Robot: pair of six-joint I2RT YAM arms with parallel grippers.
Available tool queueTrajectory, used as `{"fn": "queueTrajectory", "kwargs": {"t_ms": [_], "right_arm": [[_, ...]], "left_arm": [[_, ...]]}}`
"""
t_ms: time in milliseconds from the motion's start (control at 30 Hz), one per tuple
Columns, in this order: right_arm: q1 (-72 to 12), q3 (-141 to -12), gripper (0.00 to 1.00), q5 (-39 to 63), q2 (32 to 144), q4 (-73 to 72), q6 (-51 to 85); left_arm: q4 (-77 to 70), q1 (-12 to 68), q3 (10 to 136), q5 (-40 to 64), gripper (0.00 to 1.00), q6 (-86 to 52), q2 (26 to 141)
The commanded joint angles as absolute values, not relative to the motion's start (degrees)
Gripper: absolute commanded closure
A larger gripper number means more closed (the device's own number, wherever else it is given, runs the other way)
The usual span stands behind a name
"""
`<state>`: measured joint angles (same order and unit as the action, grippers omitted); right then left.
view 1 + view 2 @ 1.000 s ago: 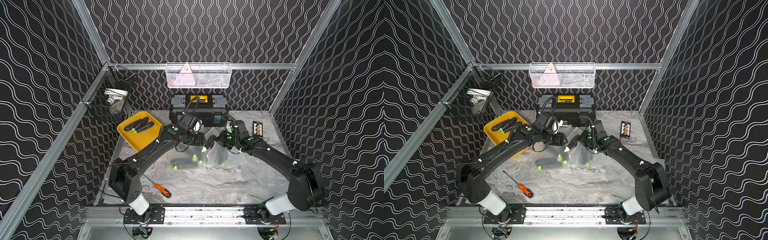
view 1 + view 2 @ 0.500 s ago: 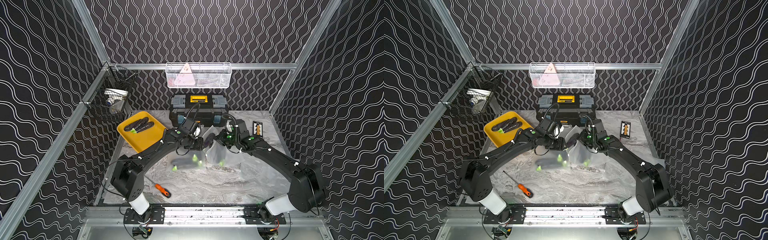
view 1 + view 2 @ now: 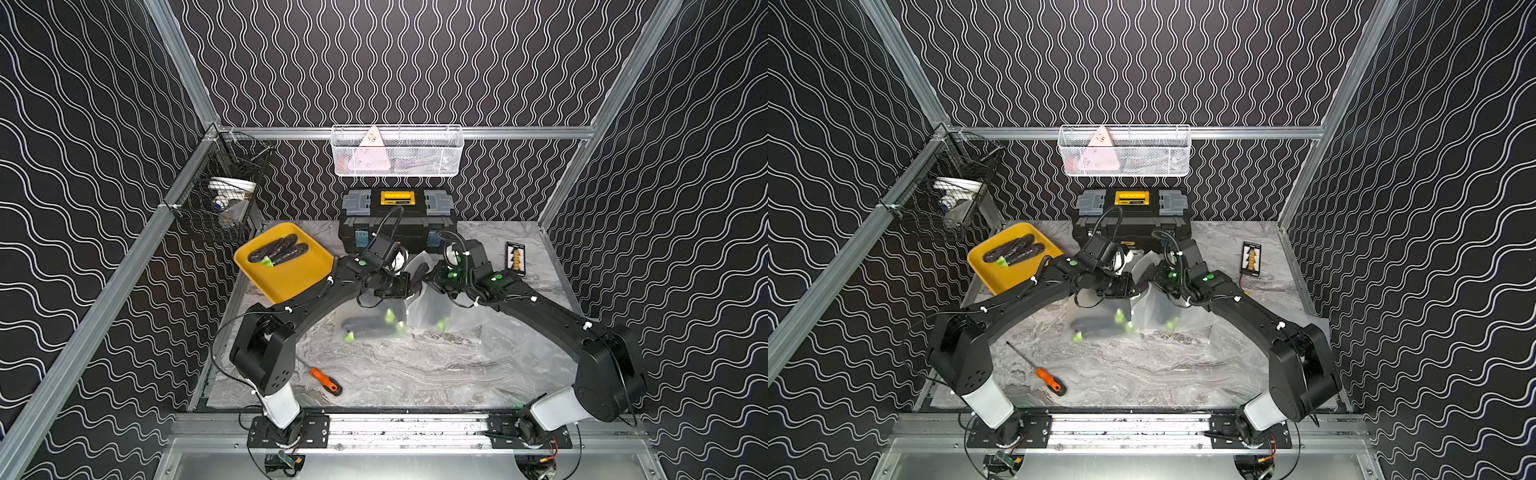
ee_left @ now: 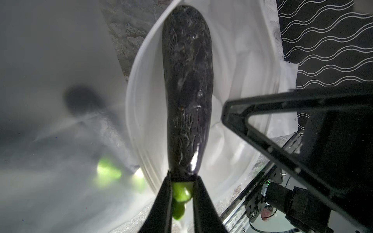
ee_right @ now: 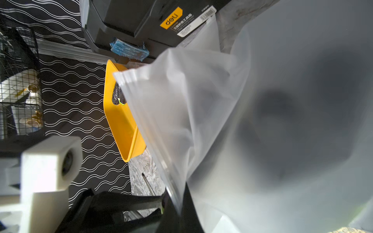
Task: Place the eggplant in a zip-top bag and seal the zipper
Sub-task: Place the eggplant in the zipper food storage bag.
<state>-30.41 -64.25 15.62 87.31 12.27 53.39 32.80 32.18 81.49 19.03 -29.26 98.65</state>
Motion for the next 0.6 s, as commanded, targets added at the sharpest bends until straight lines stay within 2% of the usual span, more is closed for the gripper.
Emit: {"fn": "queueTrajectory", "kwargs": {"t_ms": [0,233,333,467,567], "right_arm": [[-31.1,-66.1,1.00,15.9,87.5,10.4,54.6],[-31.1,-66.4,1.00,17.8,86.5,9.9,55.3],[-31.1,-66.0,1.00,17.3,85.8,10.3,55.2],[-31.0,-66.0,1.00,13.9,85.1,11.5,54.8],[-30.9,-66.6,1.00,10.6,85.4,12.4,54.3]], "left_arm": [[31.4,32.1,82.7,17.1,0.79,-30.2,99.4],[31.9,32.1,83.0,15.7,0.73,-30.1,100.3],[33.5,32.1,83.9,14.3,0.62,-28.5,100.0],[34.5,32.0,84.6,15.2,0.41,-27.4,98.2],[35.4,31.9,85.5,15.2,0.36,-26.9,95.8]]}}
